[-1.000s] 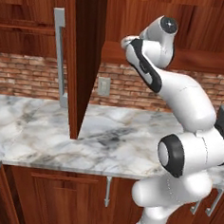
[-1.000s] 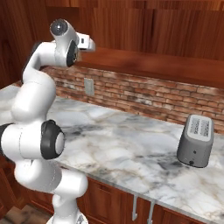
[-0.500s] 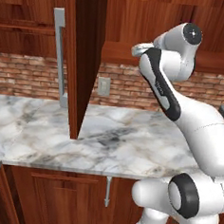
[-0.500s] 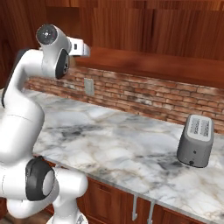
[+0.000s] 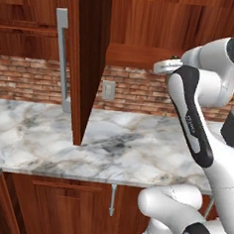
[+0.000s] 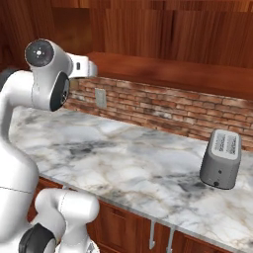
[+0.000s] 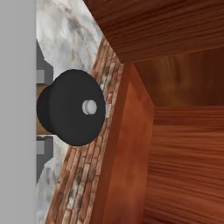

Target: Take 2 condiments from the cabinet and move them on the counter near the stove.Make sure the condiments are lined up with each other, next to each other.

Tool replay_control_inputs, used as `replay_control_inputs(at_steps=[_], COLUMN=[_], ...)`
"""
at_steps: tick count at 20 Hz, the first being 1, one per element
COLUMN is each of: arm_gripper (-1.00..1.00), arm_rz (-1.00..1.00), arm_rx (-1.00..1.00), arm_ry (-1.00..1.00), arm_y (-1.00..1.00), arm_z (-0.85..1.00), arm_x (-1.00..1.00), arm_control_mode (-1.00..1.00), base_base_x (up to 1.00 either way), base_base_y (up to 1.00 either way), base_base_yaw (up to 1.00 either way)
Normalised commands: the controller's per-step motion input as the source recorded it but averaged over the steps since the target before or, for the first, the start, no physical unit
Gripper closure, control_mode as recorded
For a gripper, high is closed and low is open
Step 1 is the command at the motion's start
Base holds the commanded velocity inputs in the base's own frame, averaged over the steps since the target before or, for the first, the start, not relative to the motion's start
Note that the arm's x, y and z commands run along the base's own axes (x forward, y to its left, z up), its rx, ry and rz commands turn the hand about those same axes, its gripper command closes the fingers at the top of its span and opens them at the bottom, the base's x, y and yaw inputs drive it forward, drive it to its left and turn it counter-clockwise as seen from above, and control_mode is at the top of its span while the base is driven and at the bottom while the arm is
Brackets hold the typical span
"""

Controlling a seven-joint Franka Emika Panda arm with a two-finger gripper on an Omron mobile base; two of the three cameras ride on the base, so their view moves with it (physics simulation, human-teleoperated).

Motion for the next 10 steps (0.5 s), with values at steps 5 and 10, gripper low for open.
replay_control_inputs(at_steps=[5,10], arm_gripper=[1.0,1.0], arm_rz=[-0.09,-0.07], arm_rx=[0.04,0.07], arm_ry=[0.0,0.0], arm_y=[0.0,-0.09], arm_z=[-0.22,-0.05], arm_x=[-1.0,-0.85], arm_control_mode=[-1.0,-1.0], base_base_x=[0.0,0.0], base_base_y=[0.0,0.0], base_base_yaw=[0.0,0.0])
